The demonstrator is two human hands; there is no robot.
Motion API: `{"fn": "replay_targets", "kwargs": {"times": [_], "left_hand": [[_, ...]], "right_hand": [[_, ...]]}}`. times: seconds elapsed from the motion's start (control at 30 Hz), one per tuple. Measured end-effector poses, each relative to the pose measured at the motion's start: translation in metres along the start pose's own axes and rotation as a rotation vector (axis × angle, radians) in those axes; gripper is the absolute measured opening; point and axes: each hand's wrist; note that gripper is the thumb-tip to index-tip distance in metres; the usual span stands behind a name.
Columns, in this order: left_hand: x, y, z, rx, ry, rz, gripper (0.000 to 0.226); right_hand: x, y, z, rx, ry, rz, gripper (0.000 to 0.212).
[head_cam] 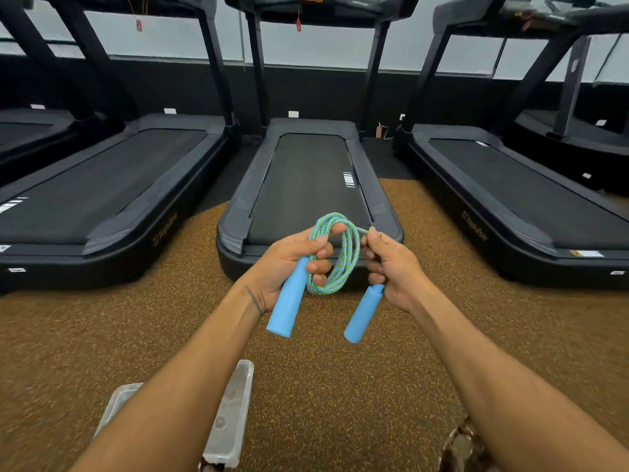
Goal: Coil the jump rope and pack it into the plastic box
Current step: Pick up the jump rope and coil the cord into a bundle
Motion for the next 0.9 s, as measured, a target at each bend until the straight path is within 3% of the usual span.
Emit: {"fn": "replay_targets", "kwargs": {"times": [0.13, 0.3, 0.47, 0.7, 0.8, 0.9], "left_hand": [[-0.006, -0.001, -0.002, -0.141, 0.136, -0.063, 0.033], [-0.012, -0.01, 0.005, -0.049, 0.254, -0.078, 0.035], [-0.01, -0.021, 0.026, -0.075, 0.291, -0.034, 0.033], [0.009, -0.031, 0.067, -0.067, 0.411, -0.073, 0.035], [0.022, -0.029, 0.098, -0.068, 0.485, -0.097, 0.034], [0.036, -0.027, 0.13, -0.164, 0.494, -0.078, 0.034]], "right_hand": [[0.005, 0.014, 0.002, 0.035, 0.006, -0.029, 0.025], [0.022, 0.042, -0.013, 0.084, -0.118, -0.14, 0.037], [0.023, 0.063, -0.033, 0.047, -0.176, -0.261, 0.018], [0.016, 0.116, -0.067, 0.178, -0.166, -0.399, 0.036], [0.012, 0.146, -0.089, 0.104, -0.211, -0.496, 0.047], [0.009, 0.169, -0.115, -0.018, -0.233, -0.6, 0.037]]}}
Point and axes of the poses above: each hand's wrist, its own x-axis away from the middle knuckle, its own z-axis out of the back of the hand, y = z × x, and after that the axes turned 14 degrees about y, right-handed
